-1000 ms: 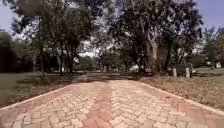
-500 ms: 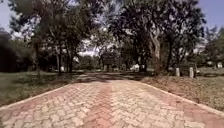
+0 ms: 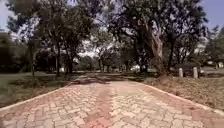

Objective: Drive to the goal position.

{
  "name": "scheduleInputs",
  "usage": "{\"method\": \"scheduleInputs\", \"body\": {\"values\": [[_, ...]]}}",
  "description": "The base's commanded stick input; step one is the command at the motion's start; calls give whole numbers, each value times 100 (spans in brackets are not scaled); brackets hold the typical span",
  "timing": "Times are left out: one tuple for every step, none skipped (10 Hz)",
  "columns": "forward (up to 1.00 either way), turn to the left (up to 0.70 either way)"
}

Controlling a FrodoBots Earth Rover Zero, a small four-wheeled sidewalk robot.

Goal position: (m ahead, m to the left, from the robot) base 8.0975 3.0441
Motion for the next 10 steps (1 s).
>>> {"method": "scheduleInputs", "body": {"values": [[70,0],[70,0],[70,0],[70,0],[70,0],[70,0],[70,0],[70,0],[70,0],[70,0]]}}
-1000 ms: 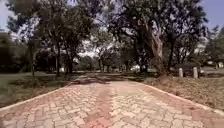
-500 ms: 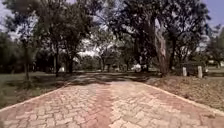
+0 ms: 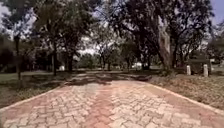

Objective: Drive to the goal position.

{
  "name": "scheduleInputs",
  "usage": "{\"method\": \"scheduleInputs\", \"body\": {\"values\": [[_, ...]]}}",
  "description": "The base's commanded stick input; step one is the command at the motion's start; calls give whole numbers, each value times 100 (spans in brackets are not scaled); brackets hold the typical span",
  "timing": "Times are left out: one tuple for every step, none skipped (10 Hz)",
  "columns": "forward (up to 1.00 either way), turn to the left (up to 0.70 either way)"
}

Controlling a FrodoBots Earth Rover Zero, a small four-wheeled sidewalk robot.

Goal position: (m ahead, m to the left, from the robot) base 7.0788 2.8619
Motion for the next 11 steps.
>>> {"method": "scheduleInputs", "body": {"values": [[70,0],[70,0],[70,0],[70,0],[70,0],[70,0],[70,0],[70,0],[70,0],[70,0],[70,0]]}}
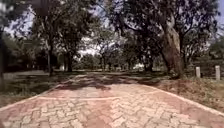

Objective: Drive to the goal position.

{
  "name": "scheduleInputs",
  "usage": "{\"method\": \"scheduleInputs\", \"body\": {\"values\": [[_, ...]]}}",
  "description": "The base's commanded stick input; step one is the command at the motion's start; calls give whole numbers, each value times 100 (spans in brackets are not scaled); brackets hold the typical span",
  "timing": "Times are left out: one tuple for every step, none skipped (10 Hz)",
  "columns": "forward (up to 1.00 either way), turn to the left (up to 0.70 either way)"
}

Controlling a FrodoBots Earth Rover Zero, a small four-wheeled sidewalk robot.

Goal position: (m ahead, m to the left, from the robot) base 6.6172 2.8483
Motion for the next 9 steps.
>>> {"method": "scheduleInputs", "body": {"values": [[70,0],[70,0],[70,0],[70,0],[70,0],[70,0],[70,0],[70,0],[70,0]]}}
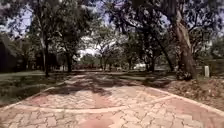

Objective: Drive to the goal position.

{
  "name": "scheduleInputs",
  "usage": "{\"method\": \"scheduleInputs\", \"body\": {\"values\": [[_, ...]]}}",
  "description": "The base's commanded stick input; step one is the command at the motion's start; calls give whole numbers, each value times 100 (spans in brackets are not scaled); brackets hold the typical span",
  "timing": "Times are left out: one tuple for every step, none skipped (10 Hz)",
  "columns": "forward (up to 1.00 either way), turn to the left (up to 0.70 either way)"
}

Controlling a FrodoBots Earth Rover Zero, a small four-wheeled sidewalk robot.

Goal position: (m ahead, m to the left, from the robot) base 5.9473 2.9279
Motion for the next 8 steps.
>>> {"method": "scheduleInputs", "body": {"values": [[70,0],[70,0],[70,1],[70,7],[70,35],[70,35],[70,17],[70,7]]}}
